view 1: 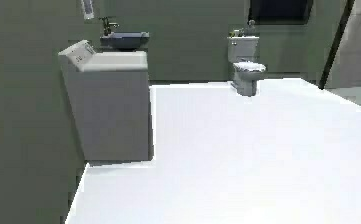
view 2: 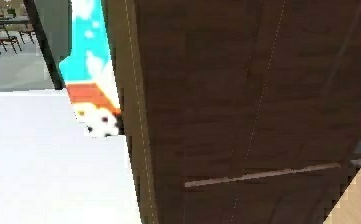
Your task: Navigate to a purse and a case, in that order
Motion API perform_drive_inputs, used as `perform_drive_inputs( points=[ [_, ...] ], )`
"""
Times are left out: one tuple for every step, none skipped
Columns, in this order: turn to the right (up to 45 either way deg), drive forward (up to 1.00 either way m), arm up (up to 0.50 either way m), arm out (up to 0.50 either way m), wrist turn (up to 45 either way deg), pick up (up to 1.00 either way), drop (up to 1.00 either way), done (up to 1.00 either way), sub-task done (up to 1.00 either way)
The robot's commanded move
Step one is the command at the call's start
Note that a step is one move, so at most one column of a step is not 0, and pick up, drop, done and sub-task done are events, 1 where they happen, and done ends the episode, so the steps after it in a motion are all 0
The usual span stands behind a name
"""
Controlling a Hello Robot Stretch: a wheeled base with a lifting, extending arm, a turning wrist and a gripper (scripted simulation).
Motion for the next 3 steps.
perform_drive_inputs(
  points=[
    [45.0,0.00,0.00,0.00,0.0,0.00,0.00,0.00,0.00],
    [0.0,1.00,0.00,0.00,0.0,0.00,0.00,0.00,0.00],
    [0.0,1.00,0.00,0.00,0.0,0.00,0.00,0.00,0.00]
  ],
)
